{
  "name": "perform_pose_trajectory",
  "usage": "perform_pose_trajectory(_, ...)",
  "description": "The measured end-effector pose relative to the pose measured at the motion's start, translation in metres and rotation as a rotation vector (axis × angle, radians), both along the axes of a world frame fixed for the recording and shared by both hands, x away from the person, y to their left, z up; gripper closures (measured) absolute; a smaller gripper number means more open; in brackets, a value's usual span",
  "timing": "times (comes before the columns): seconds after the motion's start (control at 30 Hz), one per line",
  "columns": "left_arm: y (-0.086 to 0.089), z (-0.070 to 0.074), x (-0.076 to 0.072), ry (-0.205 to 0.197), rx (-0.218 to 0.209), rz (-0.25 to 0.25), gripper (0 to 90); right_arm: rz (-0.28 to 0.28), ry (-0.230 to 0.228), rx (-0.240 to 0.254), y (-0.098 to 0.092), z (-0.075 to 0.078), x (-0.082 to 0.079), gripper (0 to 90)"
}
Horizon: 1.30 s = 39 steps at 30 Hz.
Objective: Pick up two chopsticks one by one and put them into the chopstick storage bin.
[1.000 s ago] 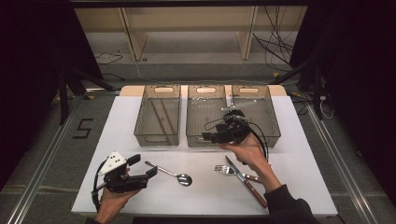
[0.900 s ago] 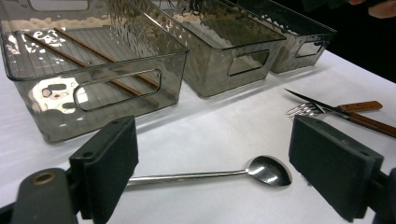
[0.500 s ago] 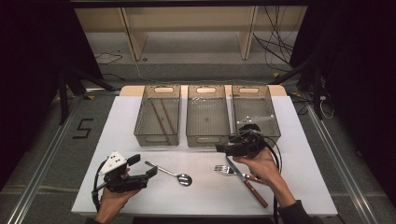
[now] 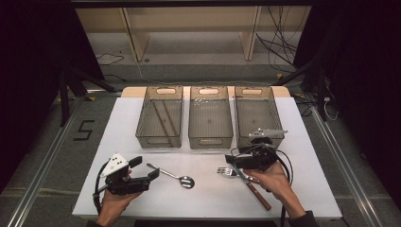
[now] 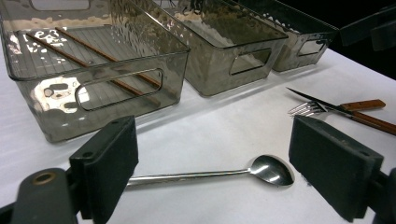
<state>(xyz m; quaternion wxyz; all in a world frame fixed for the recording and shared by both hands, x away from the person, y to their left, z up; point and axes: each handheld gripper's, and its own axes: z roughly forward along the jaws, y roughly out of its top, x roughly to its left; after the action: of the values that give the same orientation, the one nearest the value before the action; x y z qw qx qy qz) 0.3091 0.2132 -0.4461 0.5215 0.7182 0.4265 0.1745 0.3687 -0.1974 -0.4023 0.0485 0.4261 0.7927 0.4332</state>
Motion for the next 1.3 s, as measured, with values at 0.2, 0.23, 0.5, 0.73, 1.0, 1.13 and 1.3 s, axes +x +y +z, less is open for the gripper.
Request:
perform_pose_trajectory(0.2, 0.002, 0.001, 0.002, 0.000, -0.002, 0.003, 15.5, -0.011, -0.031, 0.025, -0.009, -0.003, -0.014, 29.3)
perform_pose_trajectory(0.23, 0.002, 0.001, 0.002, 0.001, -0.004, 0.006, 15.4, -0.013, -0.038, 0.031, -0.011, -0.004, -0.016, 29.3)
perform_pose_trajectory(0.5, 0.001, 0.004, 0.006, 0.013, -0.005, -0.004, 15.5, -0.033, -0.064, 0.059, -0.024, -0.013, -0.030, 29.3)
perform_pose_trajectory(0.73, -0.001, 0.007, 0.015, 0.023, 0.014, -0.014, 15.5, -0.048, -0.086, 0.080, -0.033, -0.018, -0.040, 28.1)
perform_pose_trajectory(1.0, -0.001, 0.009, 0.027, 0.038, 0.032, -0.015, 15.5, -0.074, -0.113, 0.104, -0.043, -0.021, -0.048, 27.3)
perform_pose_trajectory(1.13, -0.002, 0.009, 0.032, 0.050, 0.038, -0.021, 15.5, -0.082, -0.121, 0.106, -0.045, -0.023, -0.052, 26.7)
perform_pose_trajectory(1.3, -0.003, 0.009, 0.039, 0.063, 0.048, -0.024, 15.5, -0.085, -0.133, 0.107, -0.047, -0.027, -0.058, 25.8)
